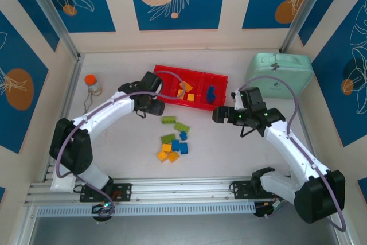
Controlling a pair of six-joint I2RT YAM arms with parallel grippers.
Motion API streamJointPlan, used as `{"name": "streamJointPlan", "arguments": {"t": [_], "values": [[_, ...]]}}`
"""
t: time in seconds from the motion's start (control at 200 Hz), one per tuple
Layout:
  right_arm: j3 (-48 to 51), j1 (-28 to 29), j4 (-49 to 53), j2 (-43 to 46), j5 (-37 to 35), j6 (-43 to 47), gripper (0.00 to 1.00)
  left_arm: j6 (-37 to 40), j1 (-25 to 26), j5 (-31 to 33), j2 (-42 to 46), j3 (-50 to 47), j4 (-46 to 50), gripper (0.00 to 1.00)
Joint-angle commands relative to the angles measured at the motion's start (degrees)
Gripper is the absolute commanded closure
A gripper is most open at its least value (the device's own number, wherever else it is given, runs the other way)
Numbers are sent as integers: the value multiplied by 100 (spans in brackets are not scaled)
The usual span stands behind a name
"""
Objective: Sort the legos into containers by color
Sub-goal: Pick up the lego from the center of the table, then place the lego in the container.
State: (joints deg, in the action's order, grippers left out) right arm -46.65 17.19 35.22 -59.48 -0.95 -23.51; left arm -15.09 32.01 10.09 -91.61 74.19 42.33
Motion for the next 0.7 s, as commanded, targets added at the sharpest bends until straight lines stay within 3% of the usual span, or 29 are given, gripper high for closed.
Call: {"name": "streamJointPlan", "arguments": {"t": [0.0,0.32,0.495,0.69], "values": [[199,-128,117,412,383,-231,1,-312,-257,236,-380,732,201,45],[313,-509,670,1399,798,-217,1,-302,-503,141,-2478,3310,1023,43],[460,-708,574,1631,974,-245,1,-325,-507,106,-3299,4249,1239,42],[475,-744,568,1675,948,-242,1,-411,-512,396,-3549,4486,1198,26]]}}
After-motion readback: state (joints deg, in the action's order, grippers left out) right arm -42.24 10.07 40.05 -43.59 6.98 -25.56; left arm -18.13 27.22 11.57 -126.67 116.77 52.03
